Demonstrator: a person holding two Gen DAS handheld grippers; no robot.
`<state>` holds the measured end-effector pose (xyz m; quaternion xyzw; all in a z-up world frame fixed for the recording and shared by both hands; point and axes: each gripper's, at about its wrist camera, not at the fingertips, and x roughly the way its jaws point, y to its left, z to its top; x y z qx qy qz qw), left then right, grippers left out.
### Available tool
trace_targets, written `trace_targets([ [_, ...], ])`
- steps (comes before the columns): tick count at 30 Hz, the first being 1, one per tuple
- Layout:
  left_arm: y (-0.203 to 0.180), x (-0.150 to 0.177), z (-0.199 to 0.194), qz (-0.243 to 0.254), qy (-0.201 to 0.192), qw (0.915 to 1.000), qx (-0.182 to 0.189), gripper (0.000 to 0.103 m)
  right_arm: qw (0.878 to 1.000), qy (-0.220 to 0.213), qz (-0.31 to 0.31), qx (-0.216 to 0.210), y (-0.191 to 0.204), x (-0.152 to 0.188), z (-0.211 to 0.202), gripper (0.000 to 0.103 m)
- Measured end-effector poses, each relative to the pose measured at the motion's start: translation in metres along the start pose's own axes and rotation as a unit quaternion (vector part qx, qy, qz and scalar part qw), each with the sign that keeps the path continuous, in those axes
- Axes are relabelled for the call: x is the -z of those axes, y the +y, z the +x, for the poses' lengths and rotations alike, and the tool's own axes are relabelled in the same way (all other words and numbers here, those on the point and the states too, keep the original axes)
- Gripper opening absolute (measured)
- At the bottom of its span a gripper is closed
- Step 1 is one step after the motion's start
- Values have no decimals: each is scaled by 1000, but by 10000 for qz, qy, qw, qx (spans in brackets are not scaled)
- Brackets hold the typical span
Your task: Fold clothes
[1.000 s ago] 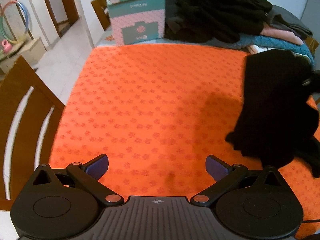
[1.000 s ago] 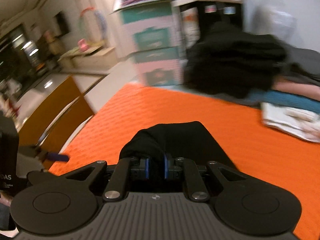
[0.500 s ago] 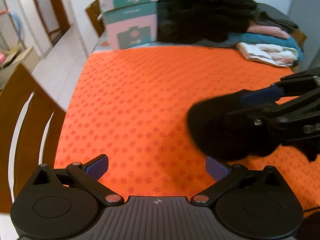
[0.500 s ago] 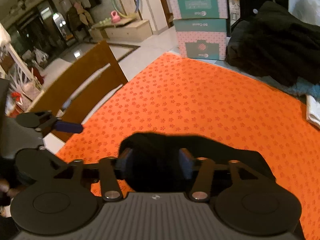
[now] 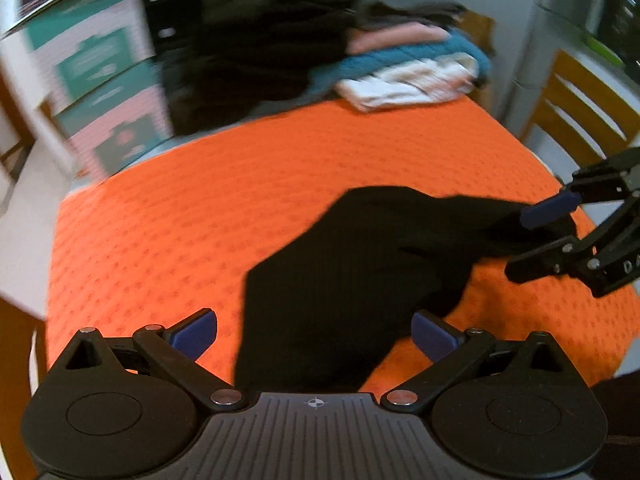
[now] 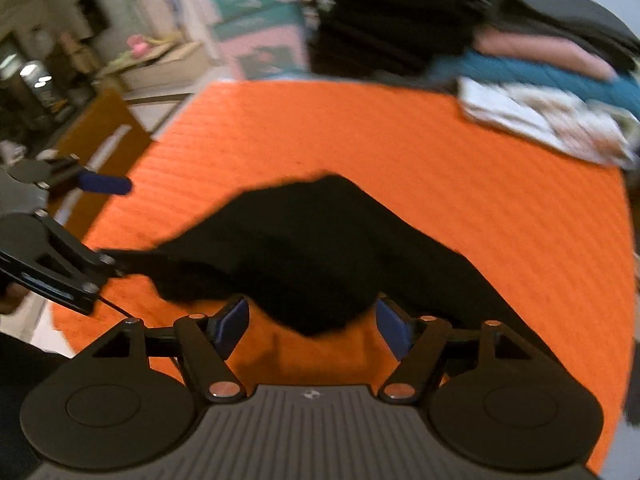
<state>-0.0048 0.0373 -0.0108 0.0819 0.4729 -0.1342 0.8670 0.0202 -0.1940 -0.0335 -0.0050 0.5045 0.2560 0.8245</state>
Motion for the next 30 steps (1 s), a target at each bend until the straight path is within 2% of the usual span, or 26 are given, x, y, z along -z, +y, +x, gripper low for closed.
trace_targets([
  [5,-13,-5,22,245,101,9996,89,101,9978,122,351,540,-36,32,6,76],
  [10,-26,-9,45,490,201,9984,179,83,9941,114,365,1019,-57,50,16,76],
  [11,-29,-10,49,539,221,9981,197,77,9931,121,347,1110,-60,51,19,76],
  [12,-31,-11,53,579,238,9978,215,64,9922,119,319,1200,-63,50,22,76],
  [13,-29,-13,53,514,218,9981,245,56,9912,117,287,1290,-66,49,26,76],
  [15,-24,-16,52,384,178,9986,304,28,9893,120,176,1446,-70,45,36,75],
  [16,-22,-18,52,318,157,9988,331,22,9886,122,136,1493,-73,42,40,74],
  [17,-18,-19,50,242,121,9991,334,16,9883,132,105,1517,-75,39,44,69],
  [19,-5,-22,46,-14,26,9992,402,12,9887,193,117,1482,-80,33,52,48],
  [20,2,-23,44,-204,0,9989,413,11,9890,233,140,1454,-83,30,55,24],
  [21,12,-24,41,-378,-47,9986,366,11,9896,257,187,1401,-86,27,57,9],
  [26,63,-26,25,-1250,-269,9918,49,10,9875,30,320,1542,-95,17,40,7],
  [30,113,-16,12,-1973,-354,9789,-390,10,9808,-238,490,1875,-109,10,7,7],
])
